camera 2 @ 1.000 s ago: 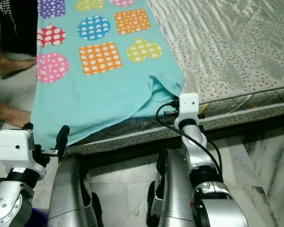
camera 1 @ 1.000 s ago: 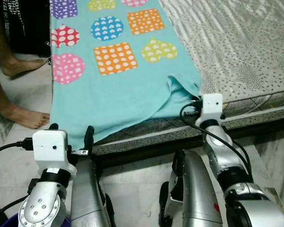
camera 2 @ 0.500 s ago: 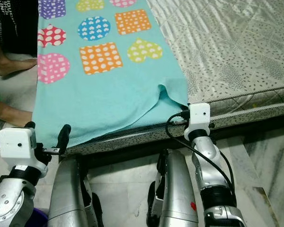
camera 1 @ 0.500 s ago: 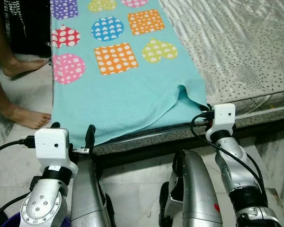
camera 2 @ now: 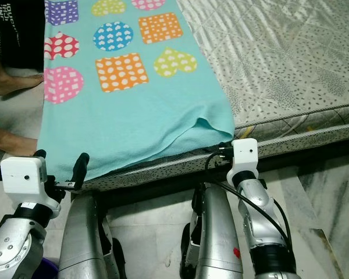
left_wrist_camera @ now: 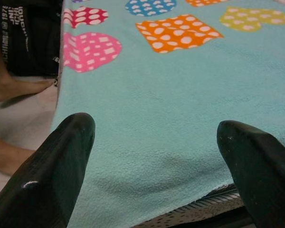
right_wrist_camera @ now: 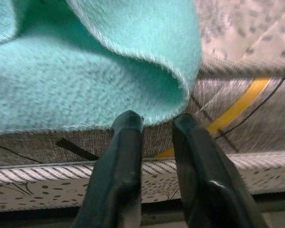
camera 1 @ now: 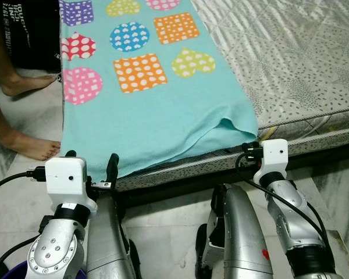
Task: Clean up the room
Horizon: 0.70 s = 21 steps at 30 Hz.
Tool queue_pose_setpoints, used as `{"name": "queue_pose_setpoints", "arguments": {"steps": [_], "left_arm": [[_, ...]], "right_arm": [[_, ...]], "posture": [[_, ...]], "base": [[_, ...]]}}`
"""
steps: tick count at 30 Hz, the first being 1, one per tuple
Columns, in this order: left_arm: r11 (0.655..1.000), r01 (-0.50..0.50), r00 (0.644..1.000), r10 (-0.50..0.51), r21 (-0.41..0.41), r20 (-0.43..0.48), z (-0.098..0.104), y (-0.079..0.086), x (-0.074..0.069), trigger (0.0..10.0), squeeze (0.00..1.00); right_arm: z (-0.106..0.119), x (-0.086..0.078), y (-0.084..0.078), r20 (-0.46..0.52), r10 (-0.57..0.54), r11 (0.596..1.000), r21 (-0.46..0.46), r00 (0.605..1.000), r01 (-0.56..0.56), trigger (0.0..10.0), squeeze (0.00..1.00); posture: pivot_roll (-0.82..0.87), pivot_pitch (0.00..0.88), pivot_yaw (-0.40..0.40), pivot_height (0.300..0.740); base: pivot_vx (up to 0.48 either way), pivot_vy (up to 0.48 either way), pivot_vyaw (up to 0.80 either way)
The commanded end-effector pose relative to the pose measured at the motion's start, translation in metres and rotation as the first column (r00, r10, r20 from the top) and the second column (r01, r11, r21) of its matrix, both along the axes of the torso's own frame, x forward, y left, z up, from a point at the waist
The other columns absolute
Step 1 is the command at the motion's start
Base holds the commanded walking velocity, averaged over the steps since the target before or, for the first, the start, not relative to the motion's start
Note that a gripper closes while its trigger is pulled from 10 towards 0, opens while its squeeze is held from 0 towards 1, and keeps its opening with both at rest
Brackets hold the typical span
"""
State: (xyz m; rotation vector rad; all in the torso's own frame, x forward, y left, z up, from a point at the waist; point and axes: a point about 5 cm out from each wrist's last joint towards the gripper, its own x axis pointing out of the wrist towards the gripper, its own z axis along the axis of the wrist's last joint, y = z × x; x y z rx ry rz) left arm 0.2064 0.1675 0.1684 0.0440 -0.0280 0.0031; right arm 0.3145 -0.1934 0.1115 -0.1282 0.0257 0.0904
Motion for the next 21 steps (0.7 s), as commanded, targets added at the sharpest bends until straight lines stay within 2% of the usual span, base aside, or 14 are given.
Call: {"name": "queue_pose_setpoints", "arguments": {"steps": [1,7,9,10,14,21], "left_arm": [[1.0,0.005,1.0,-0.005,-0.002,-0.026,-0.005,0.001,-0.002,10.0,0.0],[1.0,0.011,1.0,-0.011,-0.005,-0.025,-0.006,0.0,-0.001,10.0,0.0],[1.0,0.012,1.0,-0.012,-0.004,-0.024,-0.006,0.001,0.0,10.0,0.0],[1.0,0.011,1.0,-0.012,-0.004,-0.023,-0.006,0.001,0.0,10.0,0.0],[1.0,0.014,1.0,-0.014,-0.004,-0.022,-0.006,0.0,0.001,10.0,0.0],[1.0,0.018,1.0,-0.018,-0.001,-0.015,-0.005,-0.001,0.002,10.0,0.0]], "right_arm": [[-0.002,-0.005,-0.002,-0.01,-0.008,1.0,-0.021,1.0,0.008,10.0,1.0],[0.007,-0.011,-0.001,0.02,-0.013,1.0,-0.026,1.0,0.013,10.0,1.0],[0.011,-0.012,0.0,0.038,-0.014,0.999,-0.043,0.999,0.016,10.0,0.51],[0.012,-0.013,0.0,0.041,-0.016,0.999,-0.047,0.999,0.018,10.0,0.0],[0.016,-0.01,0.004,0.06,-0.021,0.998,-0.056,0.998,0.024,10.0,0.0],[0.015,0.002,0.02,0.086,-0.01,0.997,-0.069,0.996,0.016,10.0,0.0]], "posture": [[0.2,0.288,0.023,0.481],[0.19,0.285,0.024,0.481],[0.19,0.286,0.026,0.481],[0.19,0.286,0.027,0.481],[0.19,0.287,0.03,0.481],[0.2,0.29,0.034,0.481]], "base": [[0.0,0.0,0.0],[0.0,0.0,0.0],[0.0,0.0,0.0],[0.0,0.0,0.0],[0.0,0.0,0.0],[0.0,0.0,0.0]]}}
